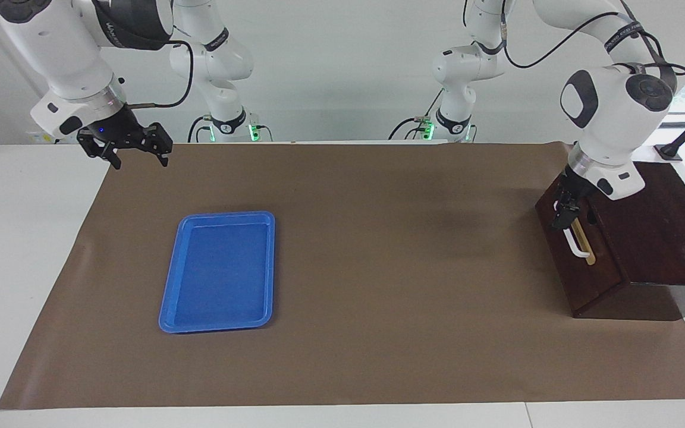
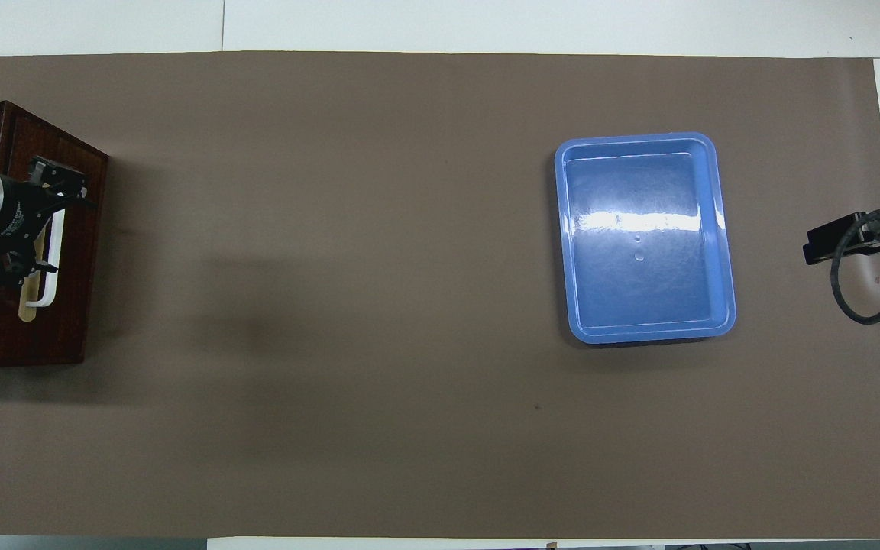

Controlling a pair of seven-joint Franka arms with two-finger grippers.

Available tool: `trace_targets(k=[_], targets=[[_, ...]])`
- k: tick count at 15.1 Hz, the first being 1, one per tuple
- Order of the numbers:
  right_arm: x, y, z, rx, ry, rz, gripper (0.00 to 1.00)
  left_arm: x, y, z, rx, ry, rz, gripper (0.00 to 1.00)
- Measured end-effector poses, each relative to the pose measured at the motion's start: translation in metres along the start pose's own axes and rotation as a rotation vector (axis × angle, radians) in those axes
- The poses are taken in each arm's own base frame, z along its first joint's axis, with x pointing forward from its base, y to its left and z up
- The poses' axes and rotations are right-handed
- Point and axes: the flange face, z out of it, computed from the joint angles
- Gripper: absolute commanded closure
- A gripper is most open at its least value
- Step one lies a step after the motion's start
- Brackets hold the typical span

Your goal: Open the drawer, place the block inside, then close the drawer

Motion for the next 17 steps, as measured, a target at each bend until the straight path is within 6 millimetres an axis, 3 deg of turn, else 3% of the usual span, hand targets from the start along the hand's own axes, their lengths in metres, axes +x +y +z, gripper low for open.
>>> trace_targets(k=[4,6,8,11,17], targets=[[0.0,0.0,0.0,0.0,0.0,0.0,0.0,-0.063,-0.003,-0.043,0.06,-0.027,0.316,0.0],[0.0,0.0,0.0,0.0,0.0,0.0,0.0,-0.084,-0.004,-0.054,0.062,-0.042,0.498,0.0],[0.0,0.0,0.0,0.0,0.0,0.0,0.0,-0.083,-0.006,-0.056,0.043,-0.066,0.64,0.0],[0.0,0.0,0.0,0.0,0.0,0.0,0.0,-0.074,-0.004,-0.054,0.036,-0.078,0.702,0.0],[0.0,0.0,0.0,0.0,0.0,0.0,0.0,-0.067,0.026,-0.059,0.046,-0.124,0.833,0.0]])
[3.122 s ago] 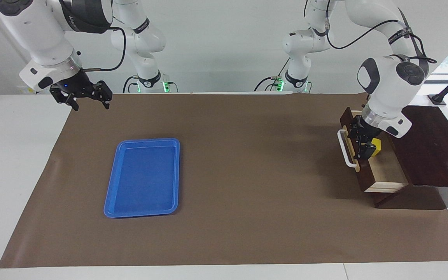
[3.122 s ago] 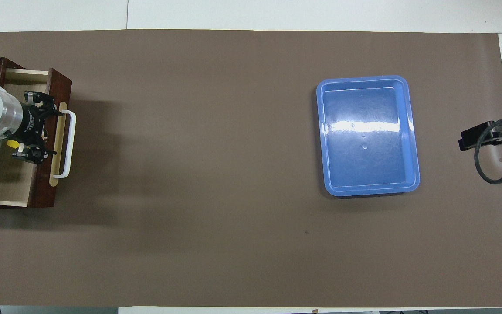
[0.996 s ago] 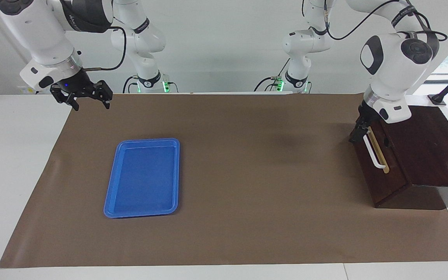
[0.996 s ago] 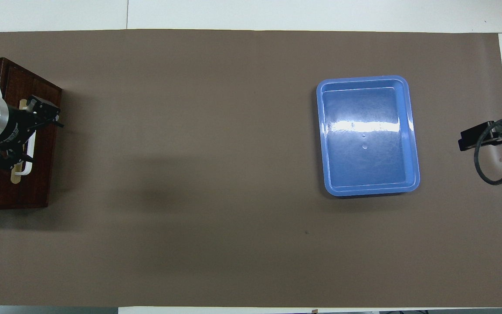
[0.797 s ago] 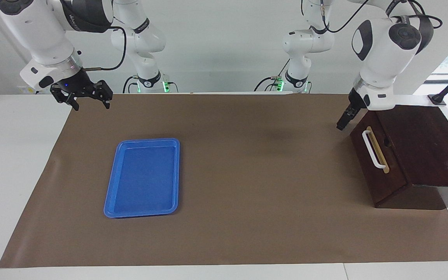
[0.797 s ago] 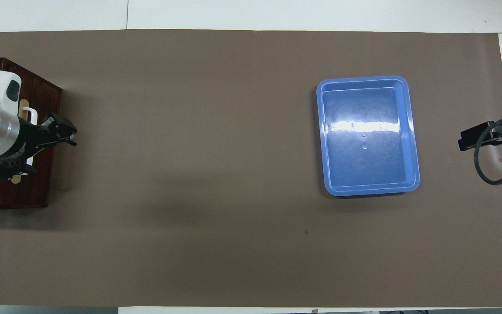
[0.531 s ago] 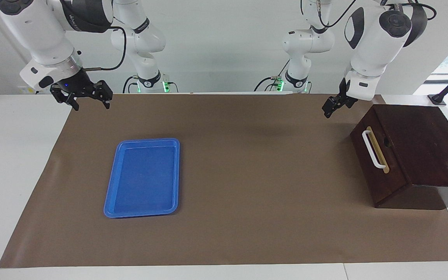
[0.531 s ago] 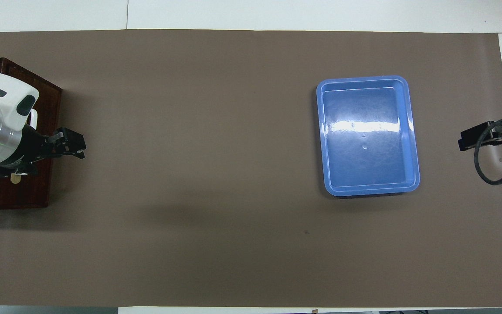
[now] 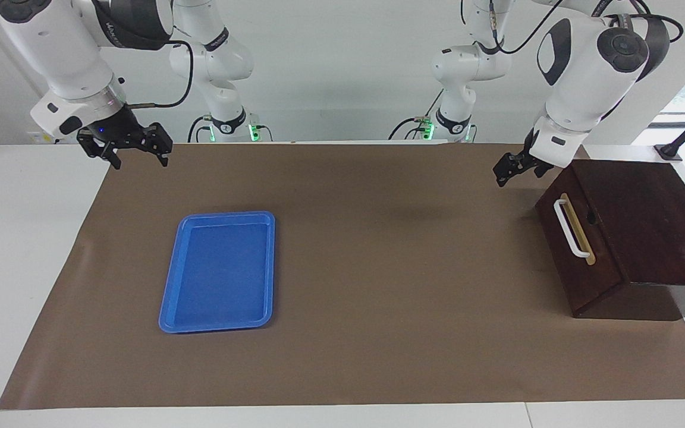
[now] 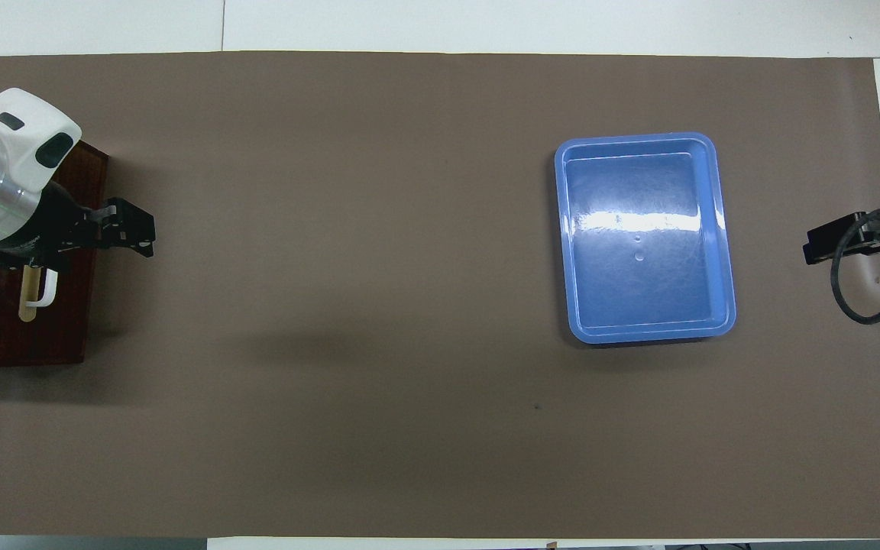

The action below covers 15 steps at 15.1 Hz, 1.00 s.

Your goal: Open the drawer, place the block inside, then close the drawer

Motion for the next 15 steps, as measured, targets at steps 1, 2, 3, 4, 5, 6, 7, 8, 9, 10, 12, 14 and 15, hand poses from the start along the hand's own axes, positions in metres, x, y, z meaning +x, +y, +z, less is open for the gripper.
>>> trace_targets(k=[1,2,3,4,5,6,7,8,9,10,12,14,15], targets=[[0.0,0.0,0.0,0.0,0.0,0.0,0.0,-0.001,-0.001,0.0,0.002,-0.008,0.024,0.0],[0.0,0.0,0.0,0.0,0.0,0.0,0.0,-0.003,-0.001,-0.002,0.003,-0.005,0.043,0.0],[0.0,0.0,0.0,0.0,0.0,0.0,0.0,-0.007,-0.001,-0.008,0.002,0.005,0.066,0.0],[0.0,0.0,0.0,0.0,0.0,0.0,0.0,-0.011,0.0,-0.01,0.005,0.004,0.09,0.0],[0.0,0.0,0.0,0.0,0.0,0.0,0.0,-0.016,0.001,-0.007,0.011,-0.008,0.113,0.0],[0.0,0.0,0.0,0.0,0.0,0.0,0.0,-0.022,0.003,-0.001,0.017,-0.02,0.136,0.0],[0.0,0.0,0.0,0.0,0.0,0.0,0.0,-0.026,0.006,0.003,0.021,-0.023,0.152,0.0],[0.0,0.0,0.0,0.0,0.0,0.0,0.0,-0.029,0.007,0.005,0.021,-0.021,0.158,0.0],[0.0,0.0,0.0,0.0,0.0,0.0,0.0,-0.03,0.007,0.005,0.019,-0.017,0.159,0.0],[0.0,0.0,0.0,0.0,0.0,0.0,0.0,-0.029,0.006,0.004,0.013,-0.006,0.158,0.0],[0.0,0.0,0.0,0.0,0.0,0.0,0.0,-0.026,0.005,0.002,-0.004,0.019,0.152,0.0],[0.0,0.0,0.0,0.0,0.0,0.0,0.0,-0.025,0.005,0.002,-0.011,0.023,0.151,0.0],[0.0,0.0,0.0,0.0,0.0,0.0,0.0,-0.025,0.004,0.002,-0.012,0.023,0.15,0.0]])
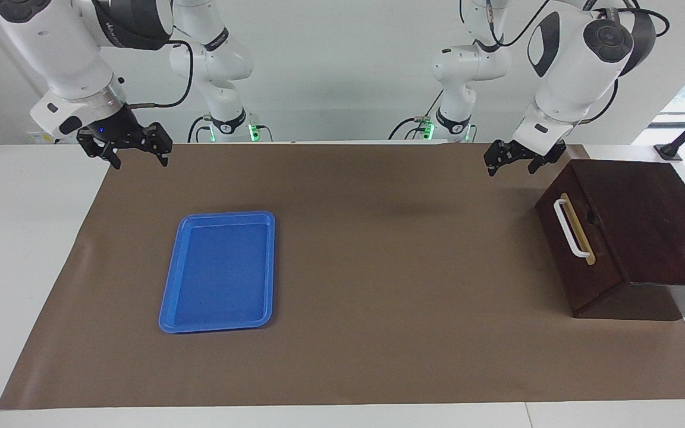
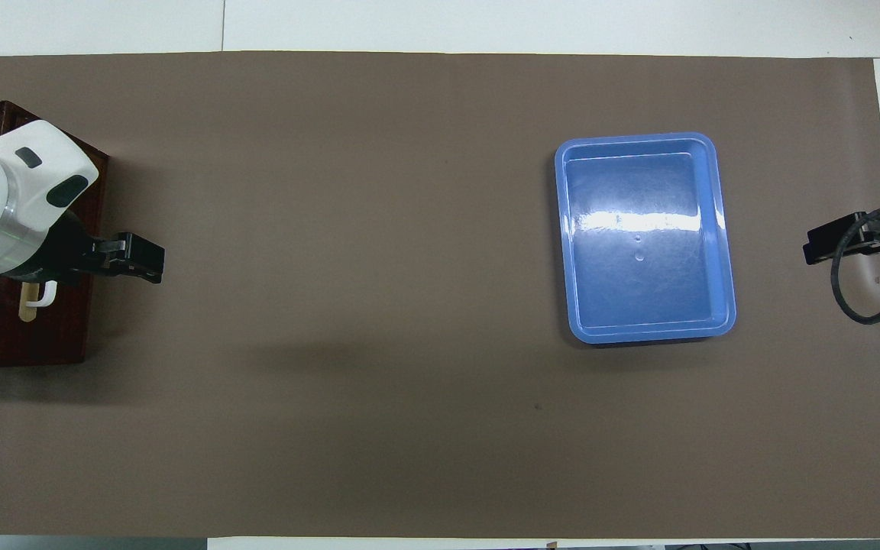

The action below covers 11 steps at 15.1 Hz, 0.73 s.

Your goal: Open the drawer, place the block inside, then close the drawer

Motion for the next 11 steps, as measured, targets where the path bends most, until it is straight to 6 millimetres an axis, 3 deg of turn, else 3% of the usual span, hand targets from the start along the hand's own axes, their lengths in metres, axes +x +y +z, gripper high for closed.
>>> trace_targets(k=[11], targets=[[0.0,0.0,0.0,0.0,0.0,0.0,0.0,0.001,-0.003,-0.011,-0.004,0.015,0.03,0.0]])
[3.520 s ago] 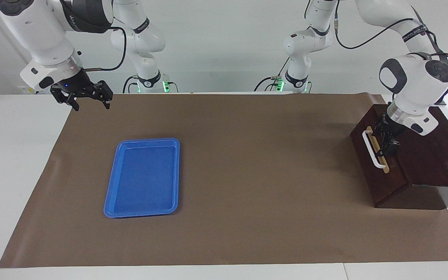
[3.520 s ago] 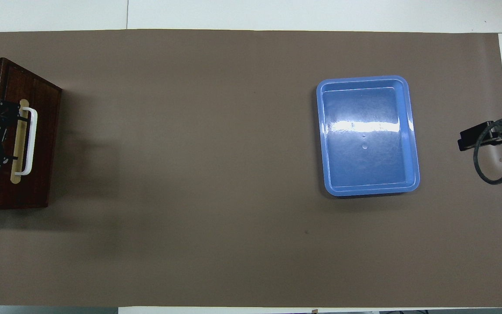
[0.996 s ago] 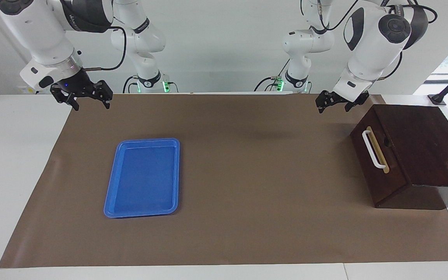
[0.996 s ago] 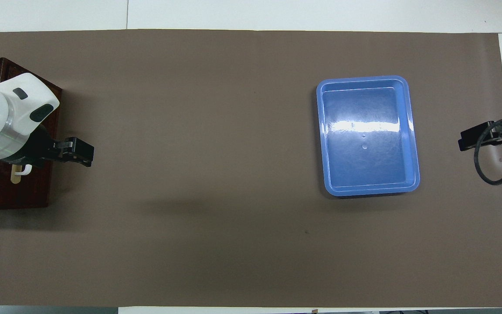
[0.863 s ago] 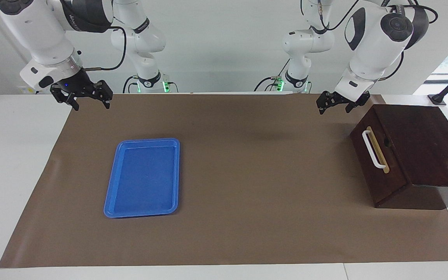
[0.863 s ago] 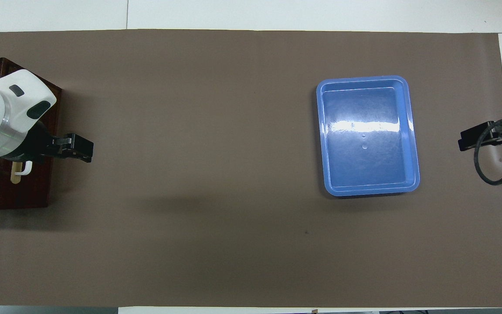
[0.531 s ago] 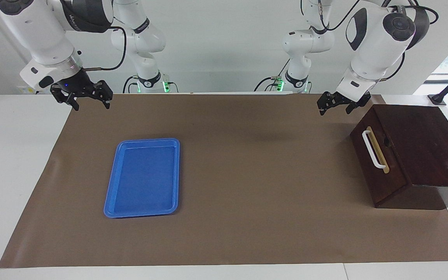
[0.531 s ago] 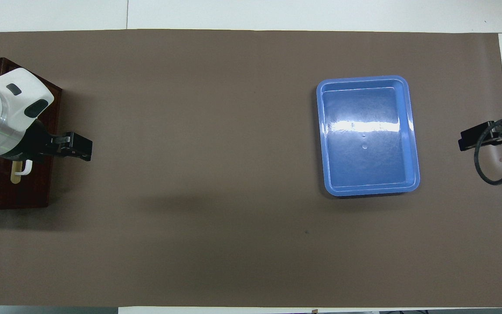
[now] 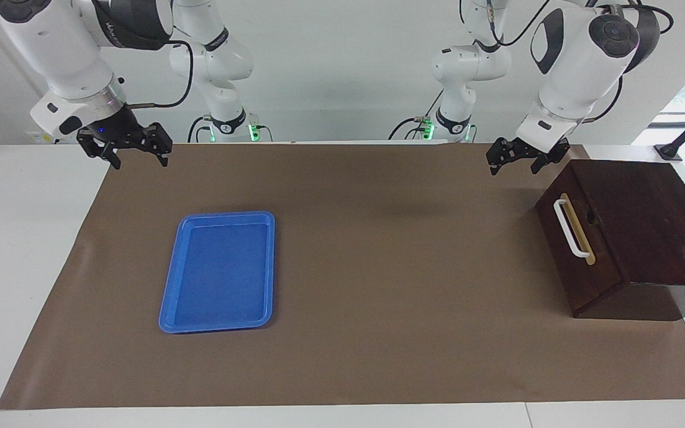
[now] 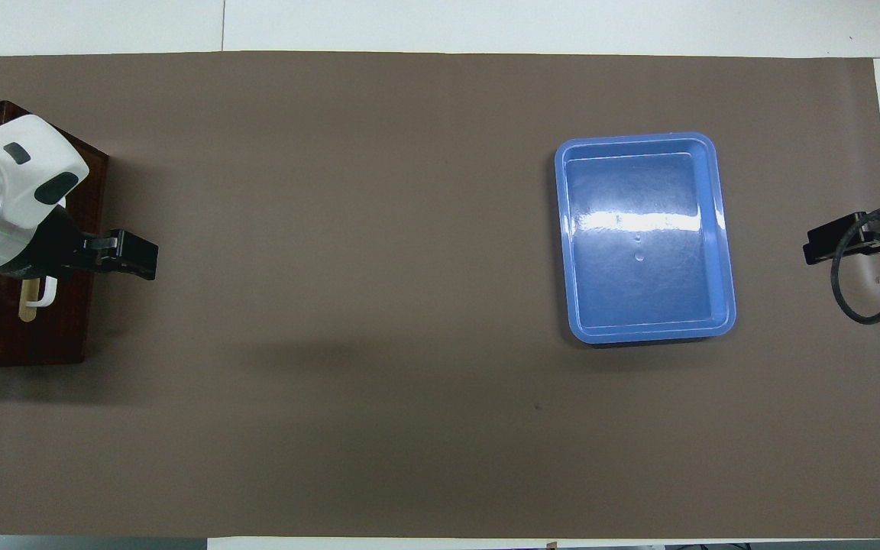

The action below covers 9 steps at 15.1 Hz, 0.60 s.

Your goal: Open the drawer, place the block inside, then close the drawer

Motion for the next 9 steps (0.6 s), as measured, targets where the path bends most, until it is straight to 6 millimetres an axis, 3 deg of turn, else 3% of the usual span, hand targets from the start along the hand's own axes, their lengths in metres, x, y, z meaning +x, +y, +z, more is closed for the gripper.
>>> trace_targets(k=[9], targets=[[0.0,0.0,0.0,0.0,0.0,0.0,0.0,-0.002,0.005,-0.013,0.0,0.004,0.014,0.0]])
